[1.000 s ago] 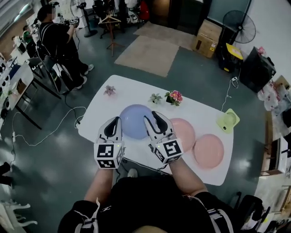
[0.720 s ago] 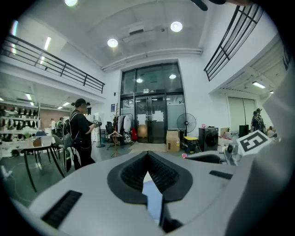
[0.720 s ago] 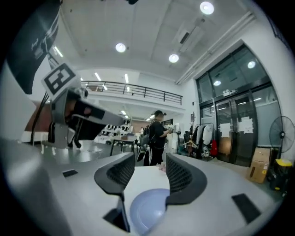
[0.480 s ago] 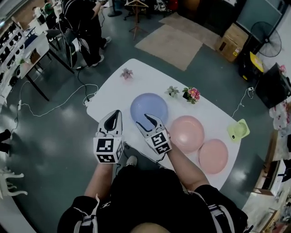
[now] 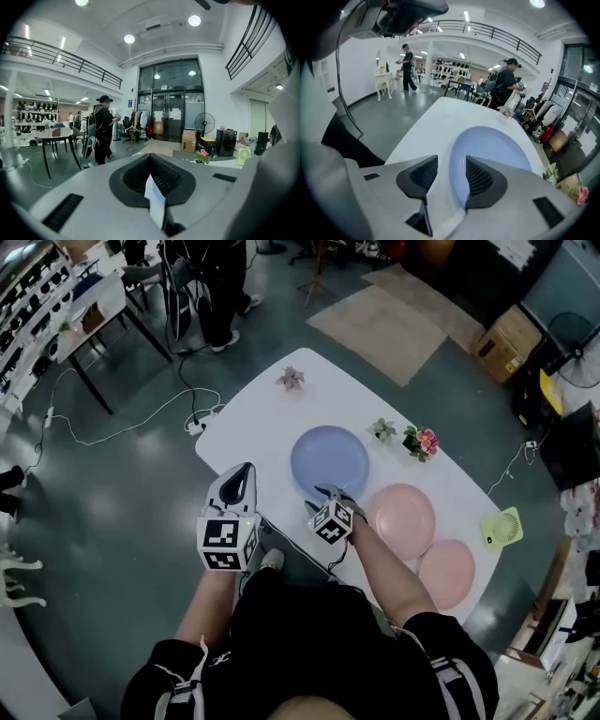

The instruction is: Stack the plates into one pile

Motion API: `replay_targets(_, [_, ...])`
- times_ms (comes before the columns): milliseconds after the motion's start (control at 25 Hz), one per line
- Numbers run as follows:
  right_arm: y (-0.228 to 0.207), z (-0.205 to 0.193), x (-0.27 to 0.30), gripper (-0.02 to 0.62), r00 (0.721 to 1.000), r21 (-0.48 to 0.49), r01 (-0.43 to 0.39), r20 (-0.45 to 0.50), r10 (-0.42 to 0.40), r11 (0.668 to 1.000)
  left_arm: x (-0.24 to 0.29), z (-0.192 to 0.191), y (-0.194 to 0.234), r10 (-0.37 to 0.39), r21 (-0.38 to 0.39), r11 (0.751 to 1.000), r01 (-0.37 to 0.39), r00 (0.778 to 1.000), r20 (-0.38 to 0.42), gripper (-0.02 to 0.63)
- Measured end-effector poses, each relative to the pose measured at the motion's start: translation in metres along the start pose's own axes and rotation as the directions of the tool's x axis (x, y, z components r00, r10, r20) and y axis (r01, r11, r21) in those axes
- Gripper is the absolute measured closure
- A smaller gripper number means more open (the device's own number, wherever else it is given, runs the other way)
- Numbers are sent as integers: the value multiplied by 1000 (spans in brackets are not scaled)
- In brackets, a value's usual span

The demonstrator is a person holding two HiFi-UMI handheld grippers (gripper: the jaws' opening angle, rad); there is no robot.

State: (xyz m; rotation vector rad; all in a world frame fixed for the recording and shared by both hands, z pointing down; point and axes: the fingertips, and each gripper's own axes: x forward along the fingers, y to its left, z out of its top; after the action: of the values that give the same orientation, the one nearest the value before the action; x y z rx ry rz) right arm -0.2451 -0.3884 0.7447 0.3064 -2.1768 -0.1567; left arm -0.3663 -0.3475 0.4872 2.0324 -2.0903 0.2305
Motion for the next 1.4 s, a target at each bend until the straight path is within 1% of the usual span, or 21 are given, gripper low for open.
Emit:
replay_targets(80, [2,-13,11,391,997,-20,-28,-78,27,999,-1,-2,8,7,0,1000,-7,1000,-4,594])
replay_targets(200, [5,-30,21,418,982,-14,-68,-177,65,998,-1,-3,18,15,-1,1000,-15,1000,-14,594])
replay_targets(280, [0,-31,23,457,979,-6,-50,-196,48,999,-2,-1,24,18,1,1000,-18,1000,-12,594])
replay_targets(320, [-3,-30,23,494,979,-9,-39,-199,36,999,-1,0,27,18,3,1000,-18,1000,-10,594])
replay_targets(440, [0,-26,23,536,978,-50,-46,-207,35,998,0,3,32,10,9,1000,-10,1000,-4,594])
replay_targets(520, [5,-24,20,552,980,-70,-46,-198,31,997,0,5,33,1,9,1000,-1,1000,-1,594])
replay_targets(560, [5,-20,18,555,983,-76,-34,-185,19,997,0,6,33,-5,10,1000,5,1000,1,594])
replay_targets(720, [-3,4,5,566,993,-90,39,-105,-49,995,2,15,28,-33,25,999,33,999,17,594])
replay_targets(920, [-10,27,-9,559,991,-94,124,-34,-128,988,5,20,26,-72,43,997,70,997,32,594])
replay_targets(1080, [-15,42,-23,557,981,-95,192,7,-192,977,7,25,25,-105,50,993,102,993,49,594])
replay_targets(1200, [-24,54,-39,558,968,-86,252,32,-250,964,11,26,21,-129,53,991,126,990,51,594])
replay_targets(1400, [-38,58,-68,558,937,-65,349,16,-349,935,18,31,4,-194,63,980,191,980,53,594])
